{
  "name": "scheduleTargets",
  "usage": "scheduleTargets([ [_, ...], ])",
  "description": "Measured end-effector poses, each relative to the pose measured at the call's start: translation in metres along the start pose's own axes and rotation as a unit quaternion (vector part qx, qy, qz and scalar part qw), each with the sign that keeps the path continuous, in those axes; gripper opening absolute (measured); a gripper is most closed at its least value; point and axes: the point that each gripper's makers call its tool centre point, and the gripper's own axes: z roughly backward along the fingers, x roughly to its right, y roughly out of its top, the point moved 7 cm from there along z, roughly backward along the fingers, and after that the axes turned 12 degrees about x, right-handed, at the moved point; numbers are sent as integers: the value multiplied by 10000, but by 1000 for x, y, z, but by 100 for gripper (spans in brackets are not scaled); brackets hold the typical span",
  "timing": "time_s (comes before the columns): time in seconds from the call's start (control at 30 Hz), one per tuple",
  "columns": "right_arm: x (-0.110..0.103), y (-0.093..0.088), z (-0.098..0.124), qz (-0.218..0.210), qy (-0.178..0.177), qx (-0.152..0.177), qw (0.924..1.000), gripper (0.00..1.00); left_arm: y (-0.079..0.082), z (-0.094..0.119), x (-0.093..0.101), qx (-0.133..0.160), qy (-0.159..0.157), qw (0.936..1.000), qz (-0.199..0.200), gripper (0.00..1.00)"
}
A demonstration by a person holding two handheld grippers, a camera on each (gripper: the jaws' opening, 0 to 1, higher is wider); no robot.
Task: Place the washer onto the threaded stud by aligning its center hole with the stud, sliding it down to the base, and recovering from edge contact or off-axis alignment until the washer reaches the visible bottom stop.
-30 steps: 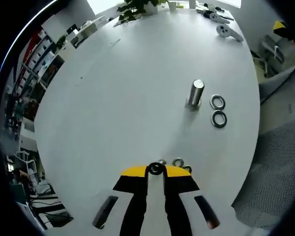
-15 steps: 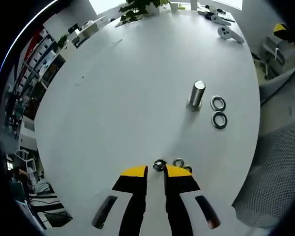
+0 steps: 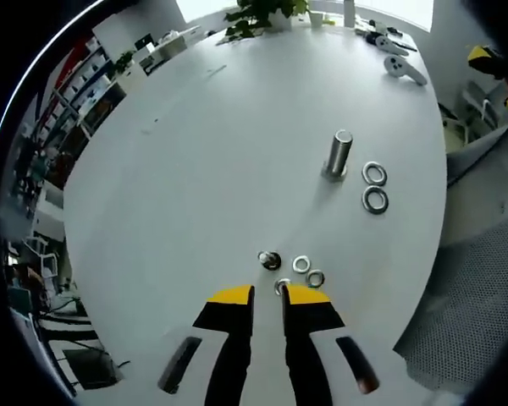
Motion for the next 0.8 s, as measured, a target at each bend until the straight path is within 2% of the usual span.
scheduleTargets([
  [0.23, 0, -1, 0, -2, 23, -35, 10000, 34, -11, 12, 0, 250, 184, 9985, 456, 11],
  [0.37, -2, -1, -1, 25, 67, -50, 10000, 34, -16, 22, 4, 368, 306, 9983, 329, 11],
  [0.53, -3, 0, -1, 32, 105, -40, 9999, 34, -23, 31, 8, 474, 374, 9970, 478, 11],
  [0.63, -5, 0, -2, 74, 169, -36, 9998, 34, -21, 39, 9, 805, 597, 9925, 699, 11],
  [0.8, -6, 0, -3, 91, 208, -41, 9997, 34, -15, 49, 17, 1137, 754, 9851, 1047, 13],
])
